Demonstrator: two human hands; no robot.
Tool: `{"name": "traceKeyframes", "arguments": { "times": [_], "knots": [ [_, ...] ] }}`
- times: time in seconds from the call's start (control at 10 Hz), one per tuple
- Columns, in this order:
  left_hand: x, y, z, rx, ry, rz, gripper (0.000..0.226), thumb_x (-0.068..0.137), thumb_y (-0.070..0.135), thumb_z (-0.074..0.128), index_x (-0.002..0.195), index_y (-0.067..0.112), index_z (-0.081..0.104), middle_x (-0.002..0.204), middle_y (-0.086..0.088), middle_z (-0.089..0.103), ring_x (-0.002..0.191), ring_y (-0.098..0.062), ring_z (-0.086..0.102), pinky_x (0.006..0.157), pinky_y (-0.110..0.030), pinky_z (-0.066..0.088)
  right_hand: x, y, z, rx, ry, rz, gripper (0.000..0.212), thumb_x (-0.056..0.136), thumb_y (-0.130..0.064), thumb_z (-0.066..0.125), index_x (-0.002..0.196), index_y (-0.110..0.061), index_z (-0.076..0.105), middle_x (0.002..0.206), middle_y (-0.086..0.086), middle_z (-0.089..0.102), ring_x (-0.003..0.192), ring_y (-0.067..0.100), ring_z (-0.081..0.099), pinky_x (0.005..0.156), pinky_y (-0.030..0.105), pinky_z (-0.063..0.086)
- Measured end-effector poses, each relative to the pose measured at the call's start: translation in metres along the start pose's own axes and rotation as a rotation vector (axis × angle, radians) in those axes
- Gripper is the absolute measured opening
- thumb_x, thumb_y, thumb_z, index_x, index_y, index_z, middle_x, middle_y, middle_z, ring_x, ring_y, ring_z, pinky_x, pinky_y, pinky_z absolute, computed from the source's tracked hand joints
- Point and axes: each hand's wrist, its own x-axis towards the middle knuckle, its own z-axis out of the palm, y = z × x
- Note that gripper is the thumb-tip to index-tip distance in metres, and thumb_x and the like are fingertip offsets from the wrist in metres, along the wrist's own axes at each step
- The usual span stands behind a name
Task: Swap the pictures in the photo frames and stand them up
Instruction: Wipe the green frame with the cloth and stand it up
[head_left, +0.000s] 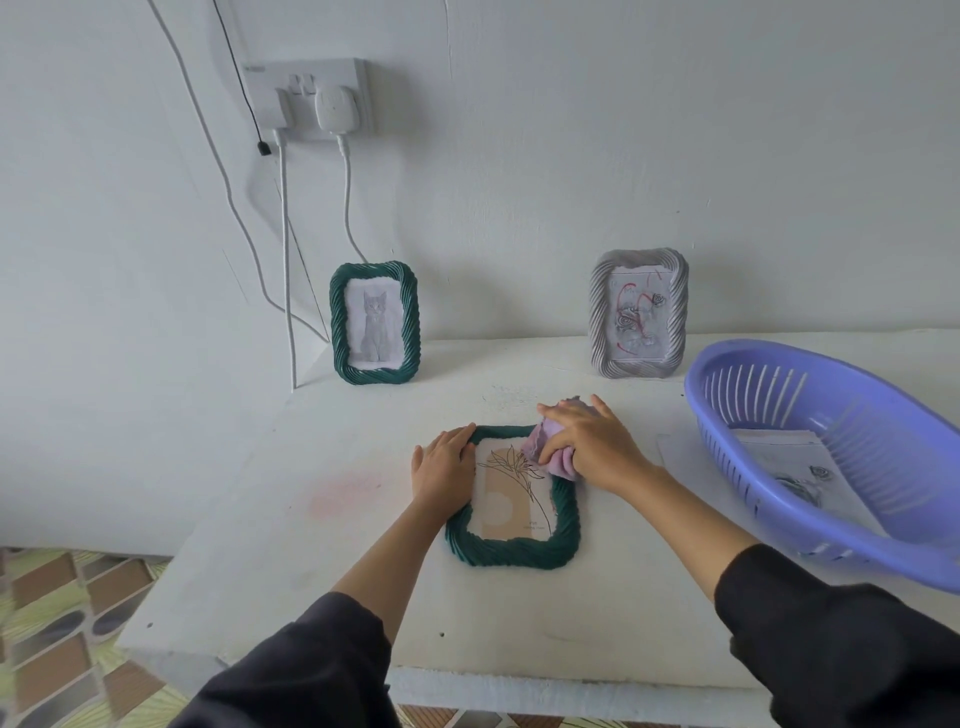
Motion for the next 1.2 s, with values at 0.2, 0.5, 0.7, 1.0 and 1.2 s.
{"name": "traceKeyframes", "arguments": {
  "times": [0.2,0.5,0.7,1.0,1.2],
  "knots": [
    [0.004,0.004,-0.008,-0.191,0.027,-0.047,0.045,0.1,0.034,0.034,0.141,0.019,0.039,0.151,-0.007,0.034,0.141,-0.024,0.026,0.118,-0.042,0.017,-0.029,-0.028,-0.04,0.534,0.146,-0.014,0.046,0.085,0.007,0.048,0.123,-0.016,0.059,0.125,0.005,0.06,0.112,0.016,0.056,0.109,0.036,0.037],
    [-0.037,0.059,-0.036,-1.076,-0.255,-0.027,0.038,0.098,0.033,0.039,0.103,0.0,0.058,0.089,-0.016,0.066,0.078,-0.028,0.065,0.065,-0.028,0.056,-0.028,-0.075,-0.049,1.452,-0.061,0.277,0.018,0.086,0.002,0.047,0.094,-0.012,0.053,0.087,0.007,0.06,0.086,0.022,0.057,0.074,0.034,0.049],
    [-0.041,0.031,-0.066,-1.163,-0.048,-0.233,0.014,0.095,0.018,0.05,0.093,0.007,0.058,0.087,-0.011,0.065,0.075,-0.023,0.064,0.057,-0.026,0.057,-0.033,-0.069,-0.018,0.937,0.104,0.22,0.038,0.091,-0.02,0.053,0.128,-0.011,0.048,0.116,0.007,0.06,0.104,0.019,0.057,0.087,0.031,0.045],
    [-0.025,-0.07,-0.085,-0.692,0.21,-0.437,0.034,0.092,0.012,0.052,0.125,0.005,0.05,0.123,-0.017,0.059,0.1,-0.028,0.055,0.088,-0.037,0.045,-0.043,-0.031,0.042,0.297,0.044,0.284,0.06,0.098,-0.039,0.034,0.149,-0.014,0.016,0.158,0.003,0.011,0.147,0.016,0.007,0.119,0.036,0.004],
    [-0.021,-0.07,-0.083,-0.157,0.186,-0.414,0.035,0.087,0.027,0.056,0.114,0.006,0.053,0.113,-0.015,0.061,0.103,-0.032,0.055,0.075,-0.034,0.041,-0.047,-0.035,0.046,0.212,0.086,0.277,0.059,0.099,-0.039,0.029,0.149,-0.012,0.014,0.158,0.002,0.011,0.147,0.014,0.007,0.119,0.033,0.002]
  ]
}}
